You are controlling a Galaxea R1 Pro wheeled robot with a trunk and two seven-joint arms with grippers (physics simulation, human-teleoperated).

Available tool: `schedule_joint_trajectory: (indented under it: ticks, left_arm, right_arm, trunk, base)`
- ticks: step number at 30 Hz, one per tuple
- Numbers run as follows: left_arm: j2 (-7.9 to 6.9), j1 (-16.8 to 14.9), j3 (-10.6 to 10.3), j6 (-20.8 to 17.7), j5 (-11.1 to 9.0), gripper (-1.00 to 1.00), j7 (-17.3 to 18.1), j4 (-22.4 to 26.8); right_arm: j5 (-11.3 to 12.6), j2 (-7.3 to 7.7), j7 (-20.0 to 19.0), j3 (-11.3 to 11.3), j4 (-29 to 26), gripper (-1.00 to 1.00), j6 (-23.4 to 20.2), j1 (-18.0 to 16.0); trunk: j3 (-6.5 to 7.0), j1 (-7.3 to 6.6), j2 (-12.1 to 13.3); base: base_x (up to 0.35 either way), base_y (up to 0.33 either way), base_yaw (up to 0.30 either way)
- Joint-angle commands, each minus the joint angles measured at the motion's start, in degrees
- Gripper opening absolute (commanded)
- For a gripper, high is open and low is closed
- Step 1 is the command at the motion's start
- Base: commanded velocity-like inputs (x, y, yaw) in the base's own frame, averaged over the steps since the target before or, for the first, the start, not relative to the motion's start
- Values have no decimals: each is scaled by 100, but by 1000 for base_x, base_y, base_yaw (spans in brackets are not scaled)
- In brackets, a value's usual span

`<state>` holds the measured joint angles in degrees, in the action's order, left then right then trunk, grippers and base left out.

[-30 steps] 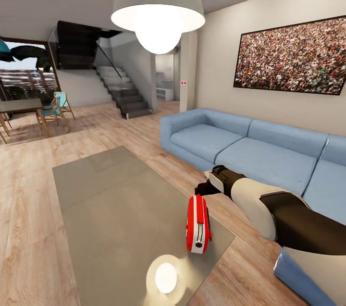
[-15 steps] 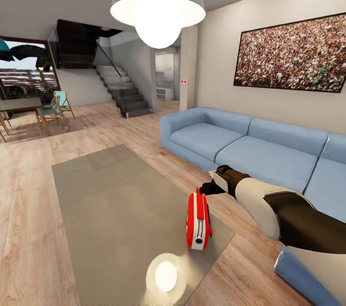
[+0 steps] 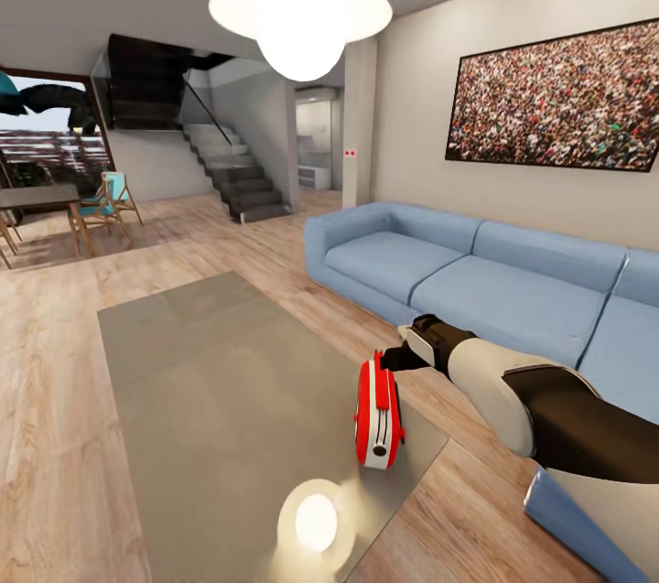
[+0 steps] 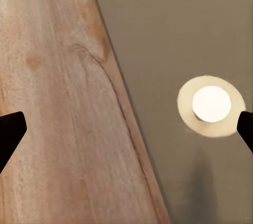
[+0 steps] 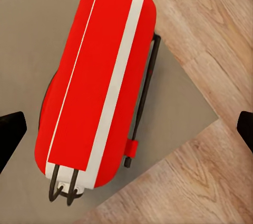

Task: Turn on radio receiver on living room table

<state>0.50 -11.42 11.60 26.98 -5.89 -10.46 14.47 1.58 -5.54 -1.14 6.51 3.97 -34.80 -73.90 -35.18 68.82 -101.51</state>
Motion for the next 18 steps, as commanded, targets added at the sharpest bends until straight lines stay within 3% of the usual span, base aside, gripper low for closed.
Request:
schedule_joint_trajectory:
  ticks: [1,11,18]
  left_arm:
    - [0,0,0,0,0,100,0,2]
    - [-3,0,0,0,-8,100,9,0]
    - [8,0,0,0,-8,100,9,2]
  right_arm:
    - [3,-2,-4,-2,-1,100,0,-1]
    - [26,-17,-16,-15,-1,100,0,-1]
    - [31,-30,-102,-20,-1,100,2,-1]
  trunk:
    - [-18,23,-42]
    - [-198,242,-443]
    - [-198,242,-443]
  base:
    - [0,0,0]
    - [0,0,0]
    - [0,0,0]
